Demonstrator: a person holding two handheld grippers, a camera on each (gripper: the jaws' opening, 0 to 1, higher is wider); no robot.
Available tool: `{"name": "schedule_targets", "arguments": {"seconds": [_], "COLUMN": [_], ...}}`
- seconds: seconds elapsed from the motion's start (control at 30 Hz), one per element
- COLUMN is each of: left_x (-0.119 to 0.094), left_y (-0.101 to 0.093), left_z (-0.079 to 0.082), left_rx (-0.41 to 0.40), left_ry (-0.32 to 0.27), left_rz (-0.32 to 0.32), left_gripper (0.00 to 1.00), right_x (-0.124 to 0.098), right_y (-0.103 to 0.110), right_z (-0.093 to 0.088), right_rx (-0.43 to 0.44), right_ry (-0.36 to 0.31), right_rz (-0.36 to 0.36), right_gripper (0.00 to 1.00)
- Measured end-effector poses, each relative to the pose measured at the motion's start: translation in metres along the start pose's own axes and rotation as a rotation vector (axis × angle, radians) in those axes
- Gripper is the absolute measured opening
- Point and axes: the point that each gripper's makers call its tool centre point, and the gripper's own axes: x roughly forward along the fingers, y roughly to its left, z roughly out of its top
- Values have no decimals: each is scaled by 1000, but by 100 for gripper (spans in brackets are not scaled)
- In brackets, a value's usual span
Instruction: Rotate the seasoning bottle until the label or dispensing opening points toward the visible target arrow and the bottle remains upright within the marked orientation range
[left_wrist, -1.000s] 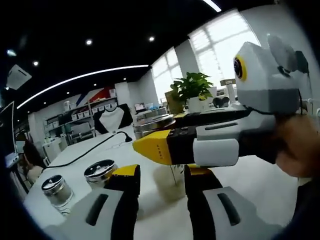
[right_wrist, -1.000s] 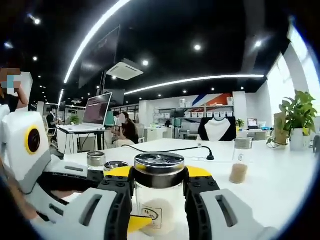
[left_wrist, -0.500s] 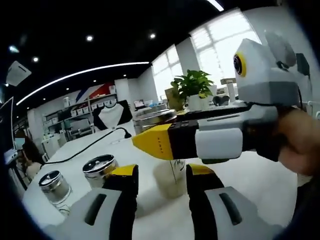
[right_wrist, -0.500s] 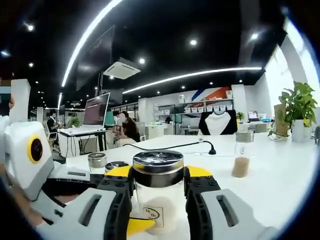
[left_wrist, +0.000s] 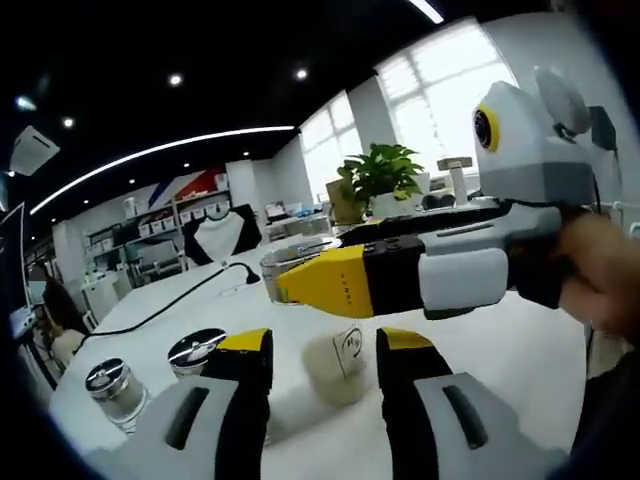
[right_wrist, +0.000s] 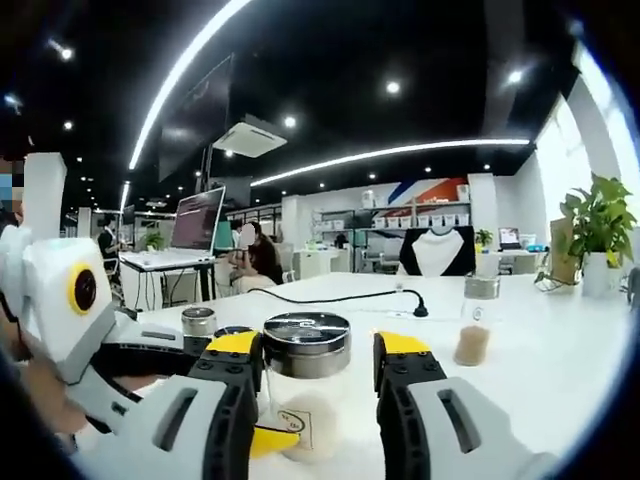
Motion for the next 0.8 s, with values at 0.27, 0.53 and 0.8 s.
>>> {"name": "schedule_targets", "arguments": {"seconds": [0.27,0.53,0.8], "left_x": [-3,-12,-17], "left_y": [2,18,19], "left_z": [15,28,41], "left_rx": [-26,-65,-86], "left_ry": [-31,-57,-81], "left_rz": [-11,22,-16], "left_gripper": [50,58,63], "right_x": [-15,-24,-32], "right_y": [-16,-46,-76], "right_z": [39,58,59], "right_rx": [-15,-70,-91], "right_ry": [-81,-104,-83], "right_rz": [2,-49,-90], "right_gripper": [44,44,44]}}
